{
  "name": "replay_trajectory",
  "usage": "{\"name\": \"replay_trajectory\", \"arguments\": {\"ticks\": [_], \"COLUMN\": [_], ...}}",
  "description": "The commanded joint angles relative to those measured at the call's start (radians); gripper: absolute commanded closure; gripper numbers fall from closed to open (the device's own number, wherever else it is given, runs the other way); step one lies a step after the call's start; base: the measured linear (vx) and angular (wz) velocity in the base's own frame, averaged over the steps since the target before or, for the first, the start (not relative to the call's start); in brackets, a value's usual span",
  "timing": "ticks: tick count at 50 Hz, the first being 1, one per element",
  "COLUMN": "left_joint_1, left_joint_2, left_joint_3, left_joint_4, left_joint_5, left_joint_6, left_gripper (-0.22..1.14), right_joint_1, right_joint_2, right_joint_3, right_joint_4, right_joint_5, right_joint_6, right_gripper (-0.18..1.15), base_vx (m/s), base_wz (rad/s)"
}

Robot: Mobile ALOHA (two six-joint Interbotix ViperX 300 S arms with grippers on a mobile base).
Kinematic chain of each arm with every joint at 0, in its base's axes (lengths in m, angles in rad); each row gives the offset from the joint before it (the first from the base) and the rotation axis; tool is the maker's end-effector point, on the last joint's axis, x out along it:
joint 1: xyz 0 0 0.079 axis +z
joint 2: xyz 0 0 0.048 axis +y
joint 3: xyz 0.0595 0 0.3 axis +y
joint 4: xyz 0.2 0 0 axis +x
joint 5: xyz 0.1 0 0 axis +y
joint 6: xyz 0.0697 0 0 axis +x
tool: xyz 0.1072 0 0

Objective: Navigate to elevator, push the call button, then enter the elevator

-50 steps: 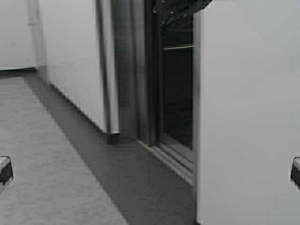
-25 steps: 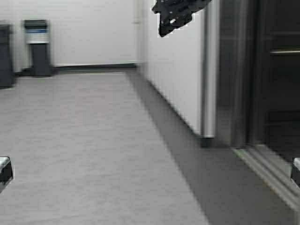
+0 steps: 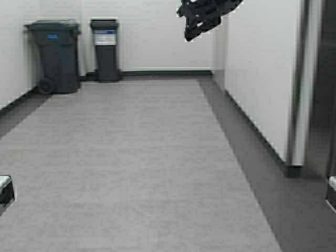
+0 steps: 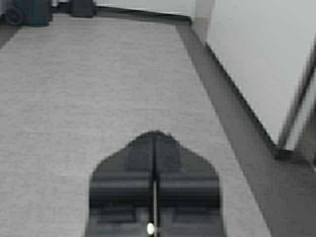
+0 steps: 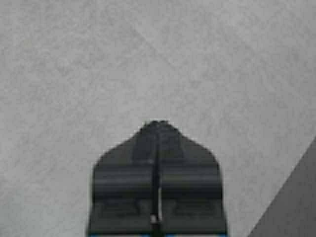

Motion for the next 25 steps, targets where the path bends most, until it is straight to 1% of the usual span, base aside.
{"name": "replay_trajectory", "arguments": {"ticks": [1, 9, 25], "left_joint_1": [-0.002, -0.002, -0.002], "left_joint_2": [0.038, 0.035, 0.046], "left_joint_3": [-0.040, -0.038, -0.044], "left_joint_4": [0.003, 0.003, 0.005], "left_joint_5": [-0.014, -0.014, -0.014], "left_joint_6": [-0.003, 0.000, 0.003], "left_gripper": [0.89, 0.89, 0.89], "right_joint_1": [-0.025, -0.031, -0.035], "right_joint_2": [-0.018, -0.048, -0.061], "right_joint_3": [0.017, 0.028, 0.020], "right_joint_4": [-0.003, 0.000, 0.000], "right_joint_5": [-0.009, -0.015, -0.017], "right_joint_6": [-0.002, 0.006, 0.006], "right_gripper": [0.91, 0.91, 0.91], "base_vx": [0.33, 0.37, 0.43], "base_wz": [0.29, 0.21, 0.08]}}
